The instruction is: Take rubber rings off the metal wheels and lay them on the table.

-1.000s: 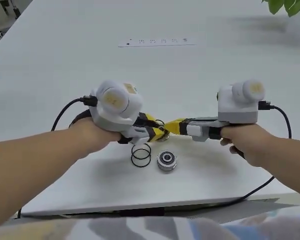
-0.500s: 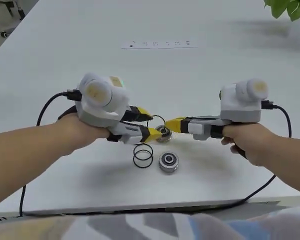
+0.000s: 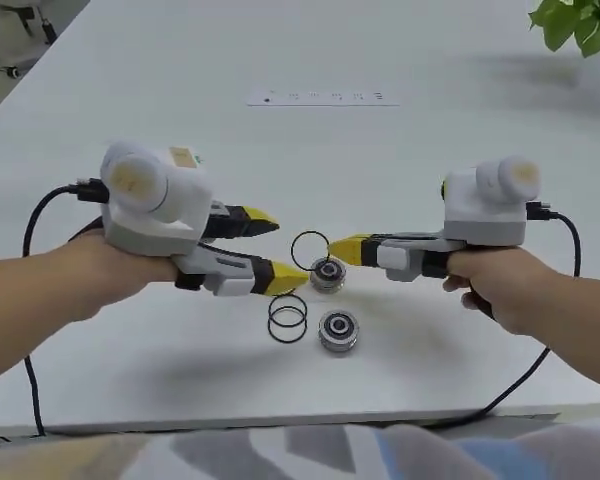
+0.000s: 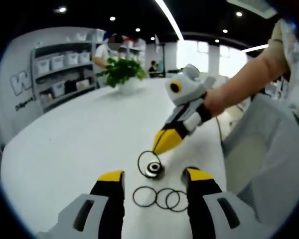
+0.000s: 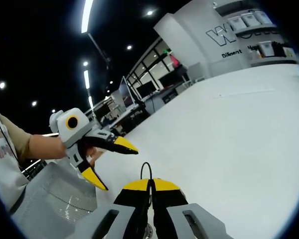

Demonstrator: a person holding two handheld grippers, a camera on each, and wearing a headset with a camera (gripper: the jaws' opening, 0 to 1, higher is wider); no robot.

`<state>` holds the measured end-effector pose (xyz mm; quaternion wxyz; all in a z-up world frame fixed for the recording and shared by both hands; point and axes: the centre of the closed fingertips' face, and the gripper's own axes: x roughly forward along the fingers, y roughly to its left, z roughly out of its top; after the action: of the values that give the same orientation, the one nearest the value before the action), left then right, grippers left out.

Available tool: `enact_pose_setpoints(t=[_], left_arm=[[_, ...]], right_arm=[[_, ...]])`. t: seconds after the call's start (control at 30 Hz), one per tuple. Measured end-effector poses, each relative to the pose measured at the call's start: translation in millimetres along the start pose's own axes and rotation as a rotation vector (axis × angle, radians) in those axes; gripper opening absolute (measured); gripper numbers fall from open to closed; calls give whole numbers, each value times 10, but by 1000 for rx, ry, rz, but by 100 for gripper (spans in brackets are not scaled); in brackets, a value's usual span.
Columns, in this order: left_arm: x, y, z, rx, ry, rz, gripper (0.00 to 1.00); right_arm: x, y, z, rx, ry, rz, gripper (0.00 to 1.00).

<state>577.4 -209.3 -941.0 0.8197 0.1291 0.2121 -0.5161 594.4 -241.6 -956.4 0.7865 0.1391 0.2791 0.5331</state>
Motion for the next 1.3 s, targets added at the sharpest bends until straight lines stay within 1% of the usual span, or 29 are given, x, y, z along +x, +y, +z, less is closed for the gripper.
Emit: enact_pose_setpoints(t=[0.23,0.37,0.5,0.57,0.67,0.97,1.1,1.3], left_arm=[[-233,40,-49,-28,-18,25,62],[-336,49,-68,-40,-27,36,65],[-459,28,-99,-44,-32,46,69],[-505,9,-118,-44,-29,50,71],[-562,-20,-132,-48,-35,50,74],[-691,-58,-163,-58,-46,67,81],[-736,-72,-201,-67,-43,73,84],[-802,-80,-273,-89,-38,87,85]], right_arm=[[72,88,48,-9,6,23,0],[138,142,49,-14,17,39,0],[211,190,29,-19,34,54,0],[247,212,24,-19,39,60,0],[290,237,12,-21,49,68,0],[415,292,-80,-33,98,80,0],[457,300,-146,-41,128,80,0],[498,259,-285,-67,185,58,0]])
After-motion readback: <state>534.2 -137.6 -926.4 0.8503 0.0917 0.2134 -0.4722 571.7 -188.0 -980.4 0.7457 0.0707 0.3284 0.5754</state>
